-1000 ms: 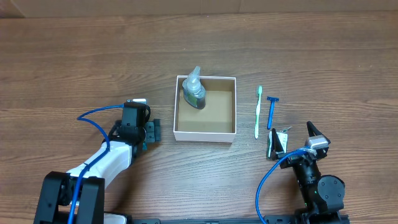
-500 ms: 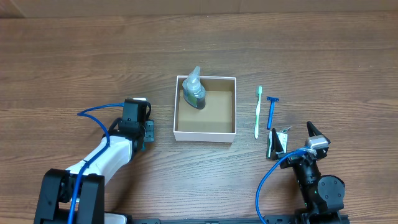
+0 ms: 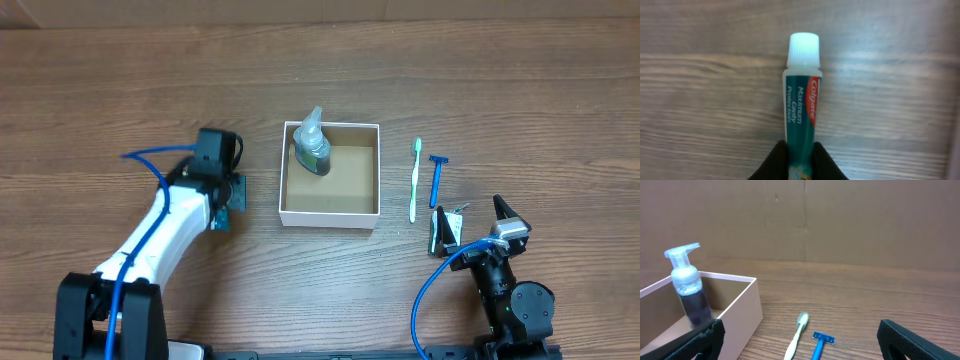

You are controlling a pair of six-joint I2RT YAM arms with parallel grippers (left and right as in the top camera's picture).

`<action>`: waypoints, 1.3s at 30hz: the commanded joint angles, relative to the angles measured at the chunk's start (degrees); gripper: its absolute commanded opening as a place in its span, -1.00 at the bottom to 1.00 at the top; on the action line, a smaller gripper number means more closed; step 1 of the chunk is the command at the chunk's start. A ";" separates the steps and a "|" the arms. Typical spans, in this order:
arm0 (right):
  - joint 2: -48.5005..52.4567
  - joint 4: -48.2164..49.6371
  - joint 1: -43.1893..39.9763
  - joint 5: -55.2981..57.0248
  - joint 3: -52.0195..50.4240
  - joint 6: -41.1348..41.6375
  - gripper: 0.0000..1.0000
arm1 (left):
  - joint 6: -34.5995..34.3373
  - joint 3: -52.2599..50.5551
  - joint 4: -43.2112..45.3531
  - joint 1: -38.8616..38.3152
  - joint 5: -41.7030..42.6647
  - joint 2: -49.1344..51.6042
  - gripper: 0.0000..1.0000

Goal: Pack container
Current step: 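Carry the toothpaste tube with the left gripper into the box and release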

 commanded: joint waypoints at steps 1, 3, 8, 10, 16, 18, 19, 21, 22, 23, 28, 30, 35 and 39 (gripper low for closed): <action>-0.63 0.44 -0.44 0.35 -0.57 -0.20 1.00 | -4.20 7.72 -5.55 -1.01 0.20 -2.80 -0.59; -0.63 0.44 -0.44 0.35 -0.57 -0.20 1.00 | -4.72 9.86 -7.48 -1.92 1.55 -4.24 -0.58; -0.63 0.44 -0.44 0.35 -0.57 -0.20 1.00 | -7.89 12.41 -8.70 -5.95 6.71 -10.01 -0.60; -0.63 0.44 -0.44 0.35 -0.57 -0.20 1.00 | -11.39 12.46 -8.85 -8.39 7.37 -12.63 -0.61; -0.63 0.42 -0.44 0.35 -0.57 -0.20 1.00 | -20.13 12.46 -9.88 -14.91 7.37 -15.85 -0.67; -0.63 0.42 -0.44 0.35 -0.57 -0.20 1.00 | -21.29 12.44 -10.14 -16.94 7.13 -15.43 -0.59; -0.63 0.44 -0.44 0.35 -0.57 -0.20 1.00 | -22.05 12.44 -10.08 -18.12 6.91 -15.08 -0.56; -0.63 0.44 -0.44 0.35 -0.57 -0.20 1.00 | -24.46 12.44 -9.79 -19.80 5.66 -14.29 -0.55; -0.63 0.42 -0.44 0.35 -0.57 -0.20 1.00 | -25.05 12.44 -9.60 -20.31 5.29 -13.94 -0.55; -0.63 0.42 -0.44 0.35 -0.57 -0.20 1.00 | -25.94 12.44 -9.14 -21.18 4.72 -13.11 -0.56; -0.63 0.44 -0.44 0.35 -0.57 -0.20 1.00 | -26.60 12.44 -5.86 -22.58 3.45 -8.81 -0.56; -0.63 0.44 -0.44 0.35 -0.57 -0.20 1.00 | -26.80 12.44 -4.04 -22.58 3.48 -6.80 -0.57; -0.63 0.44 -0.44 0.35 -0.57 -0.20 1.00 | -26.77 12.44 1.92 -22.58 3.19 -1.14 -0.59; -0.63 0.44 -0.44 0.35 -0.57 -0.20 1.00 | -26.82 12.44 4.07 -22.58 0.59 0.98 -0.69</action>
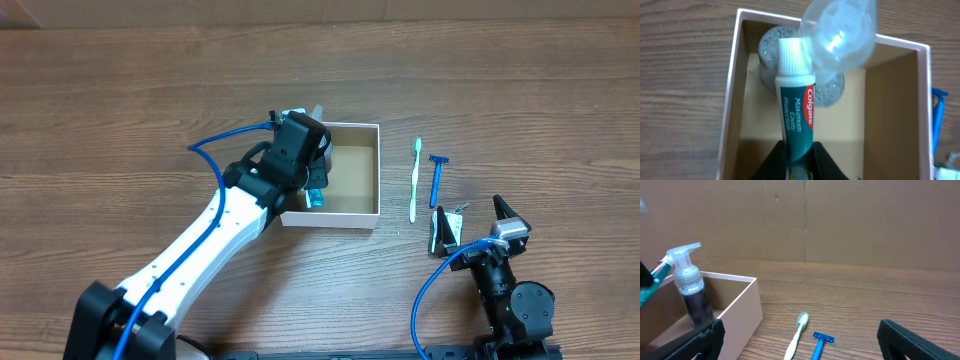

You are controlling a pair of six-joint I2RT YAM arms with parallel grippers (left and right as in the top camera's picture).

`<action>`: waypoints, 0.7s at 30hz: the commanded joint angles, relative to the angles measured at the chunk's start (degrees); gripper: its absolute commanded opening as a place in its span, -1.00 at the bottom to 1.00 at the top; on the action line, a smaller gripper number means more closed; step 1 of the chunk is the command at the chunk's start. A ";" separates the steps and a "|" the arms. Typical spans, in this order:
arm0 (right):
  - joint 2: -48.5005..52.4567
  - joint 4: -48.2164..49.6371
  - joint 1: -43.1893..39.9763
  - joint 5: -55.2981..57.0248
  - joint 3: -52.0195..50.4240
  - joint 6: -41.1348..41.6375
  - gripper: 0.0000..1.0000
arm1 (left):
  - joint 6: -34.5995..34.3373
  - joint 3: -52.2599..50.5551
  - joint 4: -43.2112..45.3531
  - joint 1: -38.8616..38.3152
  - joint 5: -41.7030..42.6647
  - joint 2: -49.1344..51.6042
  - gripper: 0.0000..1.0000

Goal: Pack container
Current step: 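Carry the toothpaste tube with the left gripper into the box and release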

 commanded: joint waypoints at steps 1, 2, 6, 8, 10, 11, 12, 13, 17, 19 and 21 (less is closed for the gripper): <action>-0.63 0.48 -0.42 0.35 -0.57 -0.22 1.00 | -0.59 1.22 0.87 -0.22 -3.21 1.46 -0.65; -0.63 0.48 -0.42 0.35 -0.57 -0.22 1.00 | -0.59 1.22 0.74 -0.20 -3.19 1.46 -0.59; -0.63 0.48 -0.42 0.35 -0.57 -0.22 1.00 | -0.33 1.25 -0.52 -0.22 -2.49 1.33 -0.40; -0.63 0.46 -0.42 0.35 -0.57 -0.22 1.00 | -0.35 1.25 -1.90 -0.22 -2.21 0.96 -0.37; -0.63 0.46 -0.42 0.35 -0.57 -0.22 1.00 | -0.33 1.25 -3.48 -0.22 -2.21 0.24 -0.35; -0.63 0.48 -0.42 0.35 -0.57 -0.22 1.00 | -0.33 1.25 -4.31 -0.22 -2.14 -0.37 -0.35; -0.63 0.48 -0.42 0.35 -0.57 -0.22 1.00 | -0.33 1.25 -5.22 -0.22 -2.10 -1.07 -0.35; -0.63 0.46 -0.42 0.35 -0.57 -0.22 1.00 | -0.28 1.25 -6.78 -0.22 -2.10 -2.67 -0.35; -0.63 0.48 -0.42 0.35 -0.57 -0.22 1.00 | 1.42 1.27 -9.14 -0.07 -3.74 -10.49 -0.32; -0.63 0.46 -0.42 0.35 -0.57 -0.22 1.00 | 2.29 1.29 -10.36 0.22 -7.28 -13.92 -0.28; -0.63 0.48 -0.42 0.35 -0.57 -0.22 1.00 | 2.43 1.29 -13.09 0.79 -13.81 -18.03 -0.21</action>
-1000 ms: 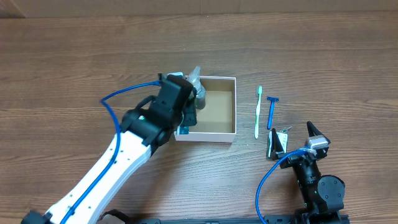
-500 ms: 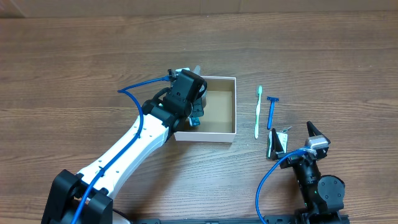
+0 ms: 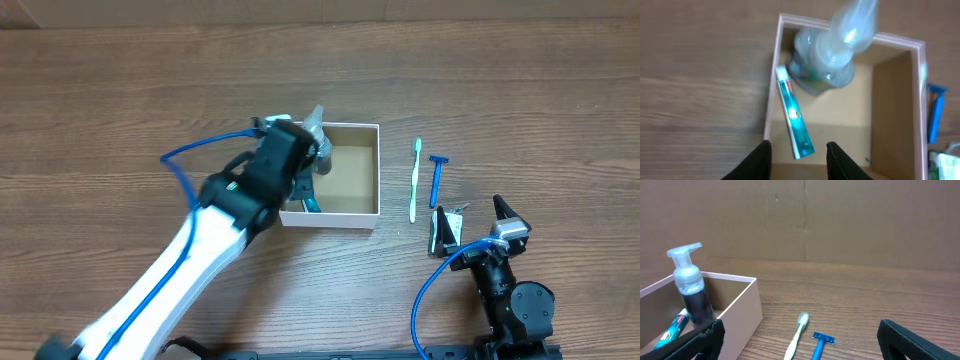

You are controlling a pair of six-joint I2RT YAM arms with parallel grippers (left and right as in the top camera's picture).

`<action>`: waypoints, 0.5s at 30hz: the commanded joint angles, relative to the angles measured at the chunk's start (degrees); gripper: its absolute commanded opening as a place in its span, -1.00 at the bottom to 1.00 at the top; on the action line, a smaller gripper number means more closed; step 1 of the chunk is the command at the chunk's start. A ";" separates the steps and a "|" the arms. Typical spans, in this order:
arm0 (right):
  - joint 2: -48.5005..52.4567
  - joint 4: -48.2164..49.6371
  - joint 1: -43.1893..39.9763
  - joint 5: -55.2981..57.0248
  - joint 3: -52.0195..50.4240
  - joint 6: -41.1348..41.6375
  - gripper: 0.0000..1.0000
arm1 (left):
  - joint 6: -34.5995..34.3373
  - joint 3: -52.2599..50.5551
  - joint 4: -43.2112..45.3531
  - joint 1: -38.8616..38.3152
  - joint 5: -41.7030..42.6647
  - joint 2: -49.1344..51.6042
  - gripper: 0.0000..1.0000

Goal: Pack container
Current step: 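Carry the toothpaste tube with the left gripper into the box and release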

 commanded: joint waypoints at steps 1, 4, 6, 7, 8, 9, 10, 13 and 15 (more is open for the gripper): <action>-0.63 0.46 -0.42 0.33 -0.57 -0.22 1.00 | 1.88 1.27 -4.63 1.46 -13.11 -8.79 -0.19; -0.63 0.48 -0.42 0.33 -0.57 -0.22 1.00 | 2.56 1.27 -10.23 4.04 -18.58 -12.46 -0.01; -0.63 0.48 -0.42 0.33 -0.57 -0.22 1.00 | 2.95 1.27 -13.92 7.06 -19.41 -13.88 0.29; -0.63 0.48 -0.42 0.33 -0.57 -0.22 1.00 | 2.99 1.27 -15.32 8.63 -19.41 -14.03 0.39; -0.63 0.46 -0.42 0.33 -0.57 -0.22 0.99 | 3.41 1.27 -16.24 10.14 -19.39 -13.99 0.50; -0.63 0.48 -0.42 0.33 -0.57 -0.22 1.00 | 3.39 1.27 -16.63 11.06 -19.23 -13.92 0.63; -0.63 0.48 -0.42 0.33 -0.57 -0.22 1.00 | 3.41 1.25 -16.90 12.33 -18.71 -13.79 0.74; -0.63 0.48 -0.42 0.33 -0.57 -0.22 1.00 | 4.28 1.25 -16.50 14.03 -17.22 -13.75 1.00; -0.63 0.48 -0.42 0.33 -0.57 -0.22 1.00 | 4.26 1.25 -16.31 14.08 -17.25 -13.75 1.00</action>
